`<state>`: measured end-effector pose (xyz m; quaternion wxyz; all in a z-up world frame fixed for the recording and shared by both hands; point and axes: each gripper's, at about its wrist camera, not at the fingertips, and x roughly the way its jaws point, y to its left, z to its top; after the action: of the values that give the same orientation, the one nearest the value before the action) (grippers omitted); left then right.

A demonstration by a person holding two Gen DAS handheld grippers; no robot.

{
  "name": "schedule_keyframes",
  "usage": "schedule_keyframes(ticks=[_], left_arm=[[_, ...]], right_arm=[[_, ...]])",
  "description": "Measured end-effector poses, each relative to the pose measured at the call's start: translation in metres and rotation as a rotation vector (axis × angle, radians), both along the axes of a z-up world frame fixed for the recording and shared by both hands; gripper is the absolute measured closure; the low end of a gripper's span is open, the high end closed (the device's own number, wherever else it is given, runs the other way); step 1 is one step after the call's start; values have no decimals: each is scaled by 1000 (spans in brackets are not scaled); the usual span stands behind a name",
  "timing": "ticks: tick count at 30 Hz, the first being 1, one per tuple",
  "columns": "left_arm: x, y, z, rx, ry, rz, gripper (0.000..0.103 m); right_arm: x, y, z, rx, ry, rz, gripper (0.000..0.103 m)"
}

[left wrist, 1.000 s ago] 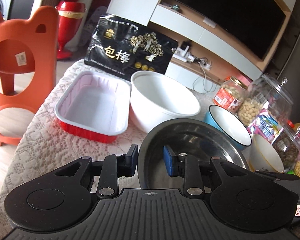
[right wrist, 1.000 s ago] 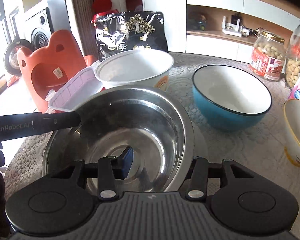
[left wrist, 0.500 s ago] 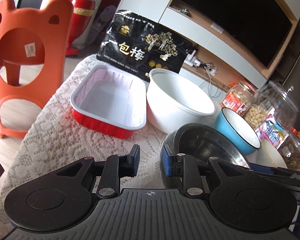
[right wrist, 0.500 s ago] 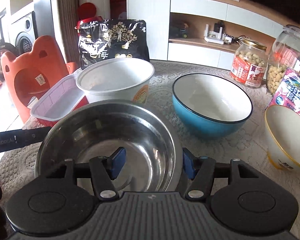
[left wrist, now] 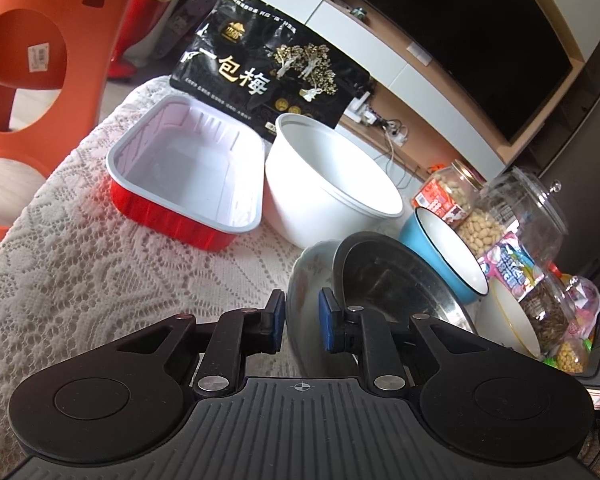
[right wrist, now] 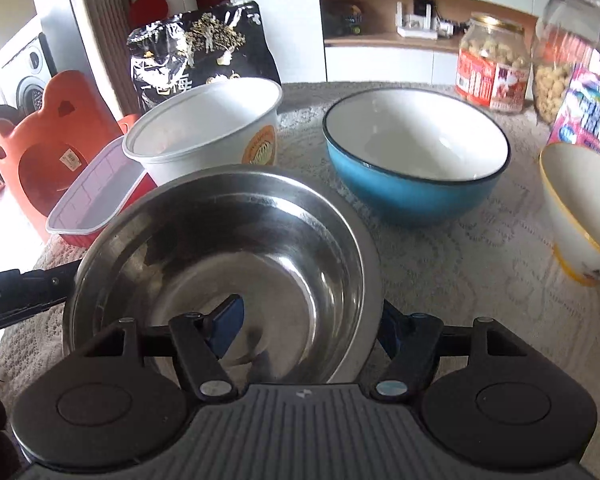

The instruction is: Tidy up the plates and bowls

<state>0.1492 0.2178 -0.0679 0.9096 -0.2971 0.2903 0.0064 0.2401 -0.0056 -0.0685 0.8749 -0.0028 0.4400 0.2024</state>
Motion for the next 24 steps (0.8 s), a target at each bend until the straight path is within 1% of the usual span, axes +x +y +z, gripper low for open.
schedule_keyframes(ticks=[1, 2, 3, 7, 11, 18, 21, 23, 24], left_arm=[[0, 0, 0, -3, 2, -1, 83], [0, 0, 1, -3, 4, -2, 83], [0, 0, 1, 0, 7, -4, 82], [1, -5, 4, 25, 15, -21, 78], [2, -15, 6, 39, 15, -77, 77], [7, -46, 3, 66, 9, -211, 77], [9, -57, 1, 93, 8, -248, 77], [7, -61, 2, 106, -14, -253, 76], [7, -61, 2, 107, -14, -253, 76]], right_arm=[[2, -3, -3, 22, 33, 1, 34], [1, -6, -3, 39, 30, 4, 36], [-1, -7, -1, 46, 35, 16, 42], [-5, -16, 5, 73, 61, 14, 45], [-12, -30, 10, 55, 55, 7, 46], [-24, -68, 24, 40, 1, -37, 46], [-20, -77, 18, 36, 20, -76, 46], [-18, -82, 11, 43, 43, -97, 46], [-20, -82, 11, 41, 27, -96, 46]])
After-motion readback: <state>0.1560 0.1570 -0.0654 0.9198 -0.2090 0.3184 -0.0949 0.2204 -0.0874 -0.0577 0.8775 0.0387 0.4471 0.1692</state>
